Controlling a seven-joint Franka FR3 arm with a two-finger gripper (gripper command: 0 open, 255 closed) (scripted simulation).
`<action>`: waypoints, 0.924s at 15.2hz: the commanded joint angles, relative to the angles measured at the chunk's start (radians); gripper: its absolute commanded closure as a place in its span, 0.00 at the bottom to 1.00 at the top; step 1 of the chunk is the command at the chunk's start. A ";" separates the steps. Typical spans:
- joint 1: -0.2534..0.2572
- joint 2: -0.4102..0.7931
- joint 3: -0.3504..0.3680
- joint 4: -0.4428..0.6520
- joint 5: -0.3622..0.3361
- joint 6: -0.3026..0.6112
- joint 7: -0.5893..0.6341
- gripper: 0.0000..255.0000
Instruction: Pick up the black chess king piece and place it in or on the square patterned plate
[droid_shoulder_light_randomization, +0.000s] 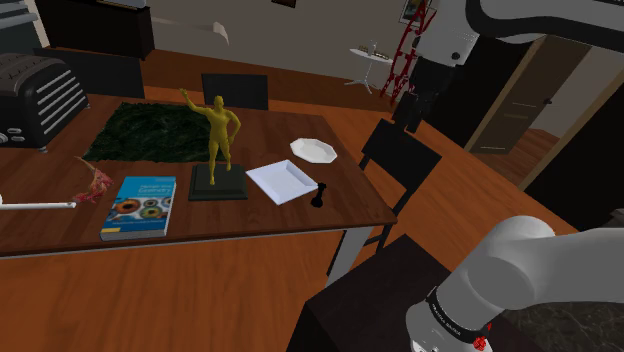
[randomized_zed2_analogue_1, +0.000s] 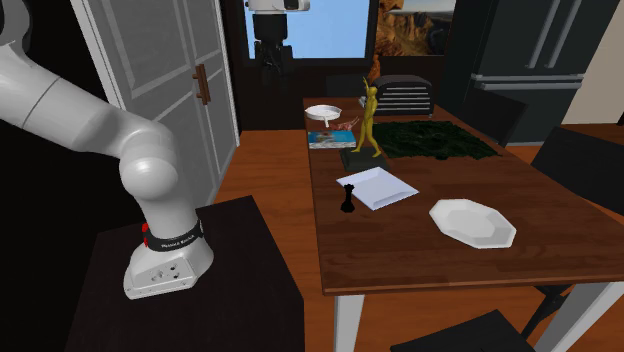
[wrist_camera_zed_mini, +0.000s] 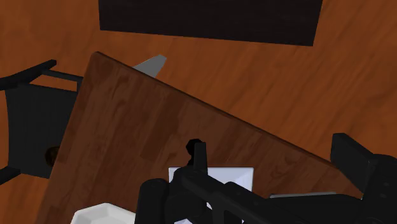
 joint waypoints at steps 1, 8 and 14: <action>0.000 0.000 0.000 0.000 0.000 0.000 0.000 0.00; -0.023 0.159 0.014 -0.083 -0.006 0.241 0.029 0.00; -0.045 0.342 0.024 -0.100 -0.018 0.439 0.059 0.00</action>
